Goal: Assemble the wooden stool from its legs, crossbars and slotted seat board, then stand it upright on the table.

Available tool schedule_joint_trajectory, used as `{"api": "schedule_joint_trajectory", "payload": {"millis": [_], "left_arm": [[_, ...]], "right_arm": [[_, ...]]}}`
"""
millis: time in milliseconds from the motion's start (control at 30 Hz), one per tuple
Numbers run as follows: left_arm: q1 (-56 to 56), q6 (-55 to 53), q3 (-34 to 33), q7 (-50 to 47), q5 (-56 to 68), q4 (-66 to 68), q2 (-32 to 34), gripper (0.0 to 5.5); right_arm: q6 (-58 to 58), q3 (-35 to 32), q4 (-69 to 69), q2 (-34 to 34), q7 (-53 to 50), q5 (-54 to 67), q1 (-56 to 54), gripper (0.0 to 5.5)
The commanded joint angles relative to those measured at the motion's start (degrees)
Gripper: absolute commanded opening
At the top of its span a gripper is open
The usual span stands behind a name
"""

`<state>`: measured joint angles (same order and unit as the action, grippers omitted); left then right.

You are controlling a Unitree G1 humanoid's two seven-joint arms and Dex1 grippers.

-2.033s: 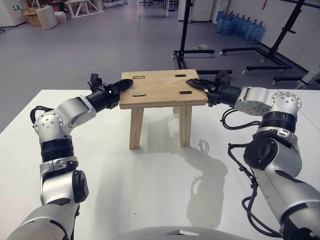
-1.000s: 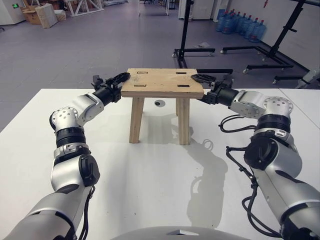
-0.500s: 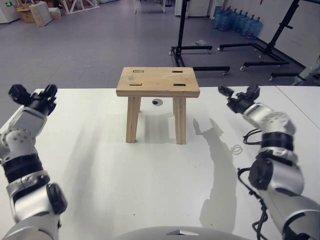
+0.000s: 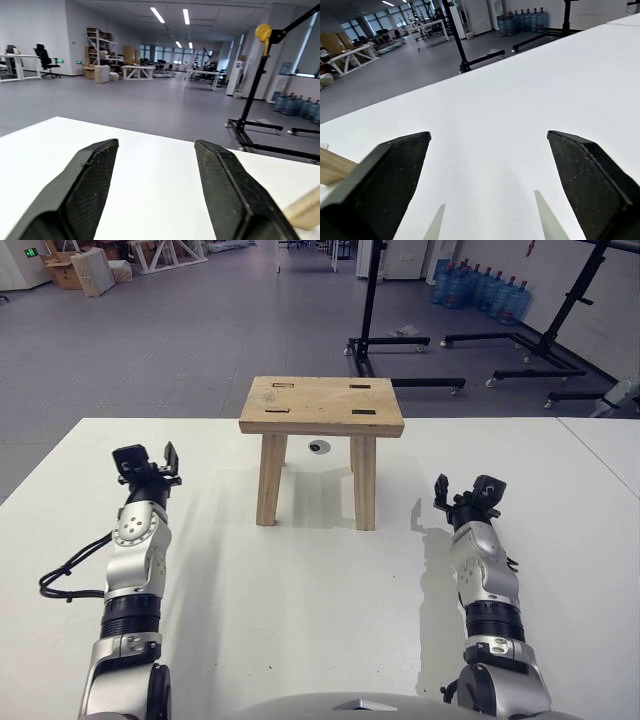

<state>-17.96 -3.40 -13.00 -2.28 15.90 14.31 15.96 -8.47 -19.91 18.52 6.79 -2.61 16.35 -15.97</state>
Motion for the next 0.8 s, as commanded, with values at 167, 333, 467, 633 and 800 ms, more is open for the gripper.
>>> {"api": "schedule_joint_trajectory", "payload": {"millis": [167, 333, 467, 633, 800], "left_arm": [[4.3, -1.5, 1.2, -3.1, -2.3, -2.4, -7.4, 2.78], [8.1, -3.1, 1.5, -3.4, -3.0, -6.9, -9.2, 2.78], [9.1, -3.4, 1.6, -3.4, -4.1, -8.1, -10.0, 2.78], [9.0, -2.5, 0.6, -4.2, -5.0, -8.2, -10.5, 2.78], [10.0, -2.6, 1.0, -3.6, -5.4, -9.7, -11.2, 2.78]], "right_arm": [[-0.6, 3.1, -8.9, -2.4, 2.5, 0.4, 4.7, 4.29], [-1.1, 5.2, -14.7, -1.7, 2.9, -1.8, 7.5, 4.29], [-0.9, 6.5, -16.3, -2.2, 2.5, -3.3, 8.8, 4.29], [-0.3, 8.3, -17.0, -2.6, 2.6, -4.9, 9.5, 4.29], [-0.1, 9.9, -18.5, -3.1, 3.1, -5.8, 10.9, 4.29]]}}
